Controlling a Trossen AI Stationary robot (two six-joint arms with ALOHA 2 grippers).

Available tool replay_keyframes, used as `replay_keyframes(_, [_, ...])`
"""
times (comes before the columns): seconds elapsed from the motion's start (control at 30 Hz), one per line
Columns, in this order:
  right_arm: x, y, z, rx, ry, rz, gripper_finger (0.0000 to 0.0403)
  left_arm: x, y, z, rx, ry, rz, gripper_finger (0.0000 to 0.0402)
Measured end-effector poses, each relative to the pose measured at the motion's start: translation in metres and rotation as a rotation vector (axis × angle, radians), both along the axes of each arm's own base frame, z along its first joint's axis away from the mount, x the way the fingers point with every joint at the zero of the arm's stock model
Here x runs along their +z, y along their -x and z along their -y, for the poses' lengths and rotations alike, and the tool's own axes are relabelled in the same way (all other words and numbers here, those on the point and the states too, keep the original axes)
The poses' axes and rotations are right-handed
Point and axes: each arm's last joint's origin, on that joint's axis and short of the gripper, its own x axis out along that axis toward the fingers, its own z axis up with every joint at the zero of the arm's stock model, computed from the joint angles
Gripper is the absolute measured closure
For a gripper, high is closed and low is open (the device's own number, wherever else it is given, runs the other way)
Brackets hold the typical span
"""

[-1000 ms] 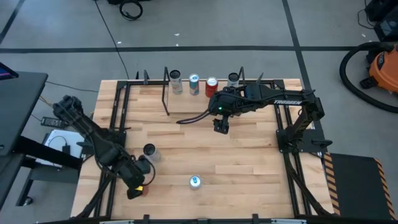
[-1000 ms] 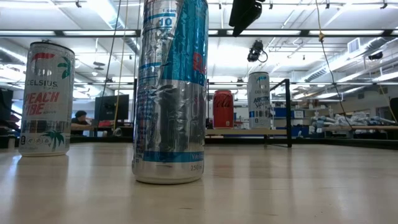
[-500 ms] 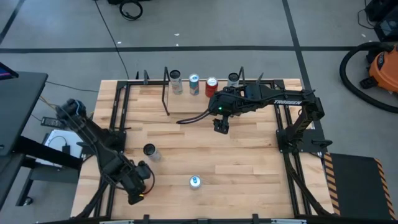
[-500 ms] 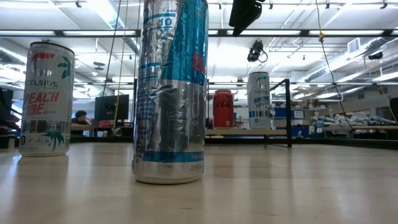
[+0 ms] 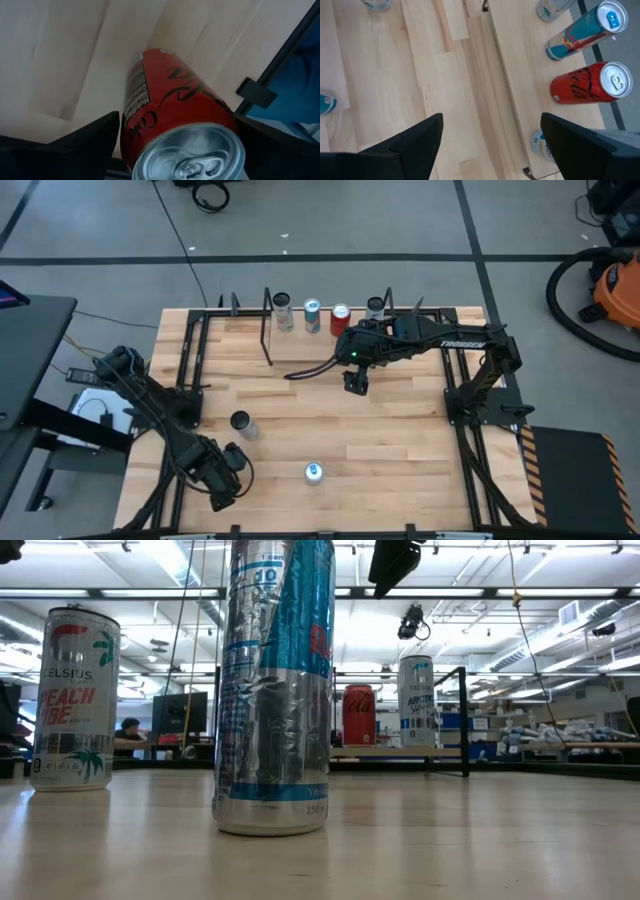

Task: Place canned beverage on shelf
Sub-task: Align the red and black soda can with the red and black soda can on the shelf

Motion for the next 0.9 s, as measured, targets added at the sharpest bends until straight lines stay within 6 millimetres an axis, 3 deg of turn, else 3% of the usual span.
replay_keyframes(0.47, [0.0,0.0,0.0,0.0,0.0,0.0,0.0057,0.0003,-0.0008,-0.0008,-0.002,-0.027,0.032,0.0081])
replay_keyframes(0.9, [0.0,-0.0001,0.0,-0.002,-0.002,0.001,0.0057,0.0005,-0.0049,-0.0056,-0.035,-0.066,0.071,0.0076])
